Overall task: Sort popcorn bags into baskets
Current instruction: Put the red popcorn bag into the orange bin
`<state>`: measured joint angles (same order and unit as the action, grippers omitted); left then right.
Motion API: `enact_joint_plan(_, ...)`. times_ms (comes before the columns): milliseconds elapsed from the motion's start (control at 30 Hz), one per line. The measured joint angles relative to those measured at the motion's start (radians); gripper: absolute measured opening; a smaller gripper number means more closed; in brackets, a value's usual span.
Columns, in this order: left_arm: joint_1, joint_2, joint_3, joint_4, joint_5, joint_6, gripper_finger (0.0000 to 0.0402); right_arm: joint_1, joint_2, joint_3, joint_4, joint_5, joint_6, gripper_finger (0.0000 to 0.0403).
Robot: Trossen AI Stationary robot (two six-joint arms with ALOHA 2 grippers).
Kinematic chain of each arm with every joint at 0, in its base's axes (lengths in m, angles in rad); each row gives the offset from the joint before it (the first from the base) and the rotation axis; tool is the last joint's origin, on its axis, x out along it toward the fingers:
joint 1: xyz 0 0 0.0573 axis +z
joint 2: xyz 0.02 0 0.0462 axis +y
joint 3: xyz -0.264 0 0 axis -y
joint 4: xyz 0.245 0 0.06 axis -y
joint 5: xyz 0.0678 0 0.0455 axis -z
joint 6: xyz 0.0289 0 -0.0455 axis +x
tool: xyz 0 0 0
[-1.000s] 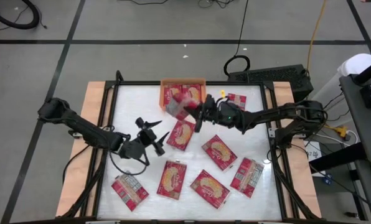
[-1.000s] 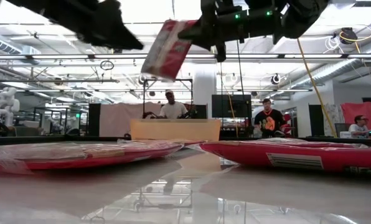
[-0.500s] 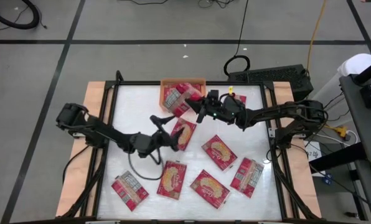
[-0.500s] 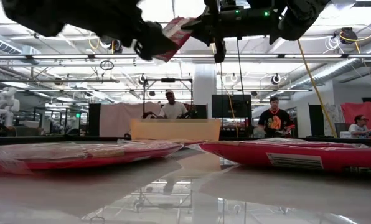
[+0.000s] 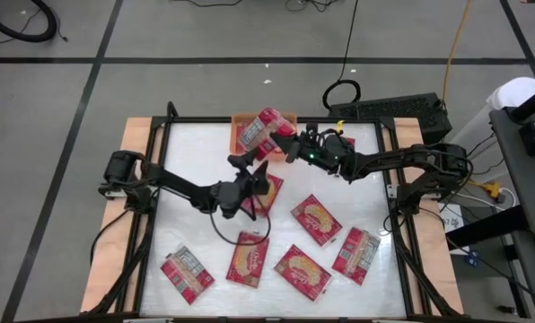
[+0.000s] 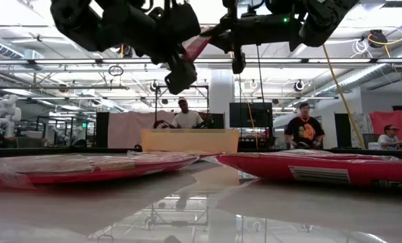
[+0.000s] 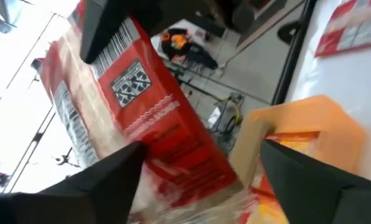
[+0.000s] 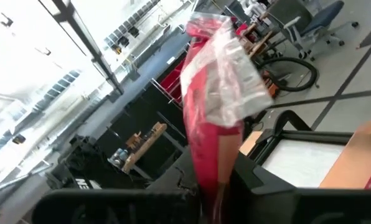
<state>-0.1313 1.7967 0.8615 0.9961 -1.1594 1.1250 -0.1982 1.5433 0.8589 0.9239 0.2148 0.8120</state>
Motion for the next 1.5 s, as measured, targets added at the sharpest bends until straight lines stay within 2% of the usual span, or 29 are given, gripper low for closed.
enact_joint_plan(233,0.011,-0.001,0.026,0.004,-0.082,-0.01,0.0185,0.0,0.0,0.0,-0.001,0.011,0.049,0.0023)
enact_joint_plan(400,0.027,-0.001,0.027,0.004,-0.087,-0.043,0.0114,0.002,0.0,0.0,-0.018,0.048,0.072,0.0023)
enact_joint_plan(533,0.039,-0.001,0.027,0.004,-0.088,-0.073,0.0087,0.002,0.0,0.0,-0.038,0.05,0.092,0.0023)
enact_joint_plan(733,0.043,-0.001,0.027,0.003,-0.089,-0.092,0.0075,0.003,-0.001,0.0,-0.051,0.05,0.094,0.0023)
enact_joint_plan(867,0.038,-0.001,0.027,0.001,-0.093,-0.087,0.0022,0.003,-0.001,0.0,-0.076,0.049,0.09,0.0024)
enact_joint_plan(967,0.037,-0.001,0.026,0.001,-0.095,-0.087,0.0018,0.003,-0.002,0.001,-0.093,0.048,0.087,0.0035)
enact_joint_plan(1133,0.034,-0.001,0.026,0.001,-0.098,-0.086,0.0015,0.001,-0.002,0.001,-0.103,0.024,0.01,0.0082)
enact_joint_plan(1500,0.018,-0.001,0.026,-0.001,-0.126,-0.088,0.0014,-0.012,-0.021,0.0,-0.152,-0.022,-0.062,0.0264)
